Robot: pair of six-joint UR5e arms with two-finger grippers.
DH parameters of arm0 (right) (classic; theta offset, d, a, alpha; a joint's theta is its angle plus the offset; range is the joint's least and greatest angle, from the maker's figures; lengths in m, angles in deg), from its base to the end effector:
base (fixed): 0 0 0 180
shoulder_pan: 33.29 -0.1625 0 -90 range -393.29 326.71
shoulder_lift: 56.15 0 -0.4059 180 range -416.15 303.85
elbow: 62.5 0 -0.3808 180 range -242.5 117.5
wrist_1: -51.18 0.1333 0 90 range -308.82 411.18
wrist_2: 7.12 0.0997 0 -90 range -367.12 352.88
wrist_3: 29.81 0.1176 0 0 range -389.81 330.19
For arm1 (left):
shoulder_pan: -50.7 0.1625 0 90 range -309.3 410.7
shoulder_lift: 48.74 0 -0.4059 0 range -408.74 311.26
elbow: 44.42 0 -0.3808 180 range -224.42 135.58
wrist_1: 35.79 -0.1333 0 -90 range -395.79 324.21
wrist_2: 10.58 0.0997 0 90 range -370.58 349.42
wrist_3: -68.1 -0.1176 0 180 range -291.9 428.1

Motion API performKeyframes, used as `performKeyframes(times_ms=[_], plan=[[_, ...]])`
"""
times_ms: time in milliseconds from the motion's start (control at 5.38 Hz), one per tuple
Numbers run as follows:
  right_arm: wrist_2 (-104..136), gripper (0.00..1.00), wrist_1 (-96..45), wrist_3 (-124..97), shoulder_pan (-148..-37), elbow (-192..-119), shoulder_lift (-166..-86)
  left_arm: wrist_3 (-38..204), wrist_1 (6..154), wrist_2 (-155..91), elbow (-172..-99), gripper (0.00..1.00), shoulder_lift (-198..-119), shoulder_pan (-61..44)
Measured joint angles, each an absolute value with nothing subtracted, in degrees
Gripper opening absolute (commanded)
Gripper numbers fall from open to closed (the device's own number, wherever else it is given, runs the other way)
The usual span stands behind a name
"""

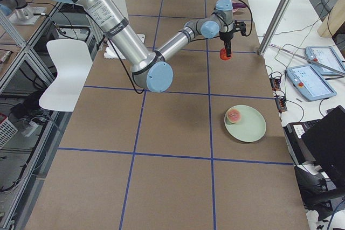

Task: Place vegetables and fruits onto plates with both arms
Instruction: 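Lift the pomegranate and carry it toward the green plate with the right gripper, then lower the pomegranate onto the green plate beside the peach and open right gripper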

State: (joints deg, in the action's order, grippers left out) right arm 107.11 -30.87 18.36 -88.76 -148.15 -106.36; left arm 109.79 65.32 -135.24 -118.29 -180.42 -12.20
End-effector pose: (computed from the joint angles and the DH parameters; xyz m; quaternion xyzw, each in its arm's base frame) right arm -0.3359 -0.6382 0.2630 0.1425 -0.3852 0.0308 0.9113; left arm 0.2831 -0.6990 0.3195 0.0880 0.4029 -0.0221 0.9107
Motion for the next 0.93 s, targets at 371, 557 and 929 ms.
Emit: performKeyframes(times_ms=[371, 557, 929], plan=[[112.2, 0.0, -31.0, 3.9, -96.9, -148.9, -112.5, 109.4, 65.6, -134.9, -126.3, 1.0, -174.3, -11.7], [114.5, 0.0, -31.0, -3.8, -101.2, -147.1, -114.2, 109.1, 65.8, -134.9, -129.3, 1.0, -172.1, -11.7], [116.0, 0.0, -28.3, -14.9, -106.1, -137.3, -114.5, 108.8, 65.9, -134.8, -131.6, 1.0, -170.8, -11.7]])
